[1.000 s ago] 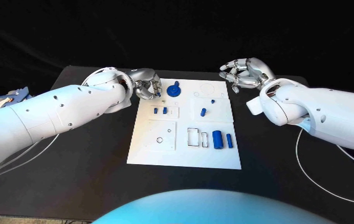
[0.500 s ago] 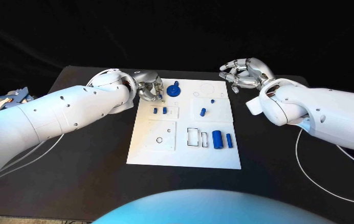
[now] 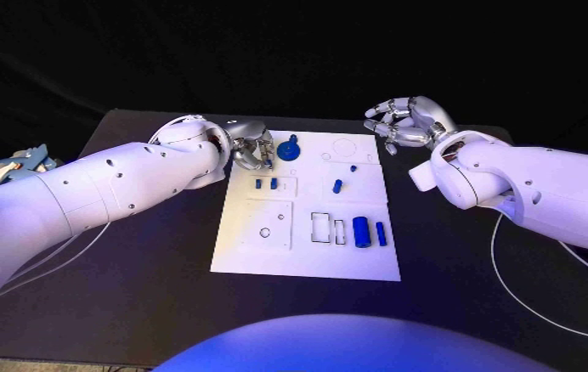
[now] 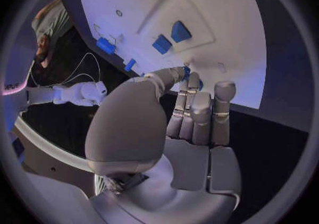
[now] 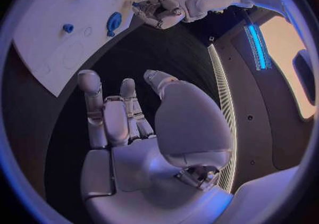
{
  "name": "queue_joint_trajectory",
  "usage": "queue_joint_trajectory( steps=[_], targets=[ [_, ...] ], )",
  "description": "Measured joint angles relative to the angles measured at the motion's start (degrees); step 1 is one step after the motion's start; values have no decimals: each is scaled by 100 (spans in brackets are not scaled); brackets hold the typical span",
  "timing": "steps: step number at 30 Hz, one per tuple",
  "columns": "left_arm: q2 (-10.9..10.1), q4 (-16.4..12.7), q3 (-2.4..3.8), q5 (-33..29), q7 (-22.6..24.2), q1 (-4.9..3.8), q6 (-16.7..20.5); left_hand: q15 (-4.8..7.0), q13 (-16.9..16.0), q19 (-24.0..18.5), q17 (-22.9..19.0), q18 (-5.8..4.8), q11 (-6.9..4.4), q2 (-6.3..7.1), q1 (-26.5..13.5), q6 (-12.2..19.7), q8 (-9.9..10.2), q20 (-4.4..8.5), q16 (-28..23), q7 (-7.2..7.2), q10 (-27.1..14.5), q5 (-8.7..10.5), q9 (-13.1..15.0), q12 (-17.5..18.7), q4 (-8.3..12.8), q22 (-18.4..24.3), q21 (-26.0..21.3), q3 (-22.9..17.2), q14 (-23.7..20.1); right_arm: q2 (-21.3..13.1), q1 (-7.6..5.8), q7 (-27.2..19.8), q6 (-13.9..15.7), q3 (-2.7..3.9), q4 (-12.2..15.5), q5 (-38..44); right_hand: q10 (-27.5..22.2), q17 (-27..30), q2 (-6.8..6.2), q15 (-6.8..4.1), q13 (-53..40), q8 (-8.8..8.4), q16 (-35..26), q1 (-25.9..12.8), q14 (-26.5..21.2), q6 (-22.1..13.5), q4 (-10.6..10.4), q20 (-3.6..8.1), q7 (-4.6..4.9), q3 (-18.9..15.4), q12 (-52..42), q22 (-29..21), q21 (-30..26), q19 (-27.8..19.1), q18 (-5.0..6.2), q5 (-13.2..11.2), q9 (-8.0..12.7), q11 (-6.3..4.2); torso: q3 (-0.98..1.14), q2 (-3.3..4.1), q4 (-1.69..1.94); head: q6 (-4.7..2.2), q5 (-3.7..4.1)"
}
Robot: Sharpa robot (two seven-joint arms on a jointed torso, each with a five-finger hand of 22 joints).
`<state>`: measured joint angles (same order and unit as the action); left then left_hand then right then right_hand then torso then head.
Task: Assemble the parts on the task board
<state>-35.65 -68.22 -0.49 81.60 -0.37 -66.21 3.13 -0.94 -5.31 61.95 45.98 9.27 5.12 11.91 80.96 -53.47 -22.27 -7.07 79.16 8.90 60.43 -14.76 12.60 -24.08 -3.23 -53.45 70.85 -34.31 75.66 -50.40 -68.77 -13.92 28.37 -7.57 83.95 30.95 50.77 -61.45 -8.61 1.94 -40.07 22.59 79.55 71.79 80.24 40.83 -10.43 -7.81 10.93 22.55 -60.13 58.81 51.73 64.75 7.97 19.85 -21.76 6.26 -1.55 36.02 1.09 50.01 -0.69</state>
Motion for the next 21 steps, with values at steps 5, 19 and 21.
queue_joint_trajectory(
  steps=[5, 19, 21],
  targets=[
    [8, 4, -4, 0, -5, 0, -33, 0, 0, 0, 0, 0, 0, 0, 0, 0, 0, 0, 0, 0, 0, 0, 0, 0, 0, 0, 0, 0, 0, 3, 0, 0, 0, 0, 0, 0, 0, 0, 0, 0, 0, 0, 0, 0, 0, 0, 0, 0, 0, 0, 0, 0, 0, 0, 0, 0, 0, 0, 0, 0, 1, 0, 5],
    [52, 60, -19, 0, -45, 0, -115, 0, 0, 0, -23, 0, 0, 0, 0, 0, 22, 0, 0, 0, 0, 0, -1, 30, 0, 1, 0, 0, 0, 8, 1, -3, 0, 1, 0, 0, 1, 0, 0, 0, 0, 0, 0, 0, 0, 0, 0, 0, 0, 0, 0, 0, 0, 0, 0, 0, -1, 1, -2, -2, 1, 0, 6],
    [60, 71, -20, 0, -54, 1, -120, 0, 0, 0, -49, 0, 0, 0, 0, 0, 22, 0, 0, 0, 0, 0, -1, 31, 0, 1, 0, 0, 0, 8, 1, -3, 0, 1, 0, 0, 1, 0, 0, 0, -1, 0, 0, 0, 0, 0, 0, 0, 0, 0, 0, 0, 0, 0, 0, 0, -1, 1, -2, -1, -1, 0, 5]
  ],
)
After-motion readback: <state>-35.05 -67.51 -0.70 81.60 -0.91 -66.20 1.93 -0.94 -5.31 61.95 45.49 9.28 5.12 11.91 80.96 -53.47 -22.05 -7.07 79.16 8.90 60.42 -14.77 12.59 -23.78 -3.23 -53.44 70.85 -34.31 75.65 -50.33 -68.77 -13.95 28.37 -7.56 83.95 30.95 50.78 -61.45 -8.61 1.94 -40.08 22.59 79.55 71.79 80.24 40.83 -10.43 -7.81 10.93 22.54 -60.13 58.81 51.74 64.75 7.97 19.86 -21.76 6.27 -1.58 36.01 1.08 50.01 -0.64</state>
